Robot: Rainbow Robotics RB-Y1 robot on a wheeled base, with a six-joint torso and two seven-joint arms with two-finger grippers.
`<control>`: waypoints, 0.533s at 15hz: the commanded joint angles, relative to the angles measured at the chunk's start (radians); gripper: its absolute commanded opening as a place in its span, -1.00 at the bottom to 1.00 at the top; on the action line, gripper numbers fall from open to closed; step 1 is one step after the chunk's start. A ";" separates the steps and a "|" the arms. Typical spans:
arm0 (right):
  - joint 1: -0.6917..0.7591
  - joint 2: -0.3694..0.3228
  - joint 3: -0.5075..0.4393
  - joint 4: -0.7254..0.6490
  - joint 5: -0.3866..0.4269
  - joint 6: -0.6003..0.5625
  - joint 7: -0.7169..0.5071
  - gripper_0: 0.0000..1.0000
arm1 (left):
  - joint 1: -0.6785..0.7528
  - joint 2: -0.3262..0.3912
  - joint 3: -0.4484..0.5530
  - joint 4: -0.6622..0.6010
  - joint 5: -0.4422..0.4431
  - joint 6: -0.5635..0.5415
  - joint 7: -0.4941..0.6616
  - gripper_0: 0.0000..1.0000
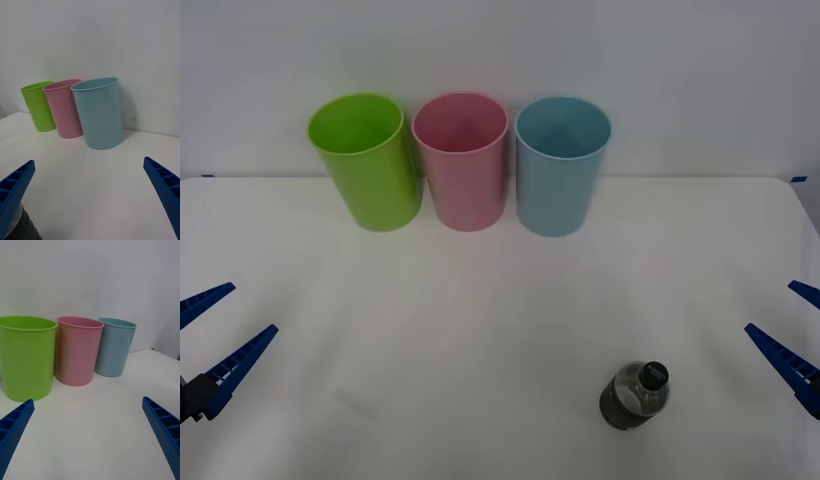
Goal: Grasp the object on the table and drop it into the matching bin: aluminum can to the light blue bin, PET bottle to the pink bin.
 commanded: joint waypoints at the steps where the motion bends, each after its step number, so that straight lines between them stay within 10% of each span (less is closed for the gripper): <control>1: 0.000 0.000 0.000 0.000 0.000 0.000 0.000 1.00 | 0.000 0.000 0.000 0.000 0.000 0.000 0.000 1.00; 8: 0.068 -0.112 0.022 -0.017 -0.029 -0.018 0.011 1.00 | 0.000 0.000 0.000 0.000 0.000 0.000 0.000 1.00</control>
